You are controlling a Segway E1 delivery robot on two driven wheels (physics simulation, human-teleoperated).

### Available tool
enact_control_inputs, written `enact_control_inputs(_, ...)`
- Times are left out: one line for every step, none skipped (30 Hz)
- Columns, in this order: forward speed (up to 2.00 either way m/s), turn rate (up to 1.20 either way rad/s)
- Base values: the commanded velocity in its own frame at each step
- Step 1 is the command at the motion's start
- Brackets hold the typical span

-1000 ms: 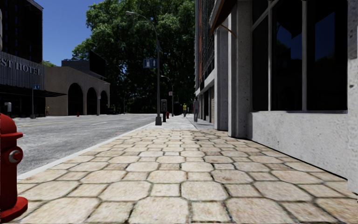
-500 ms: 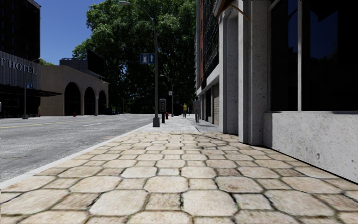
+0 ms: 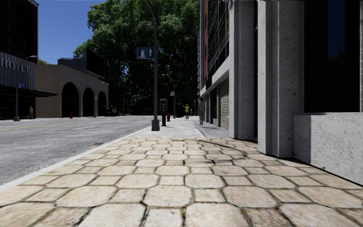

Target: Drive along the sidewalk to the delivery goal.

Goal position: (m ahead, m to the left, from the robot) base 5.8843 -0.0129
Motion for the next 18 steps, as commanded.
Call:
enact_control_inputs(2.0,0.0)
enact_control_inputs(2.0,0.0)
enact_control_inputs(2.0,0.0)
enact_control_inputs(2.0,0.0)
enact_control_inputs(2.0,0.0)
enact_control_inputs(2.0,0.0)
enact_control_inputs(2.0,0.0)
enact_control_inputs(2.0,0.0)
enact_control_inputs(2.0,0.0)
enact_control_inputs(2.0,0.0)
enact_control_inputs(2.0,0.0)
enact_control_inputs(2.0,0.0)
enact_control_inputs(2.0,0.0)
enact_control_inputs(2.0,0.0)
enact_control_inputs(2.0,0.0)
enact_control_inputs(2.0,0.0)
enact_control_inputs(2.0,0.0)
enact_control_inputs(2.0,0.0)
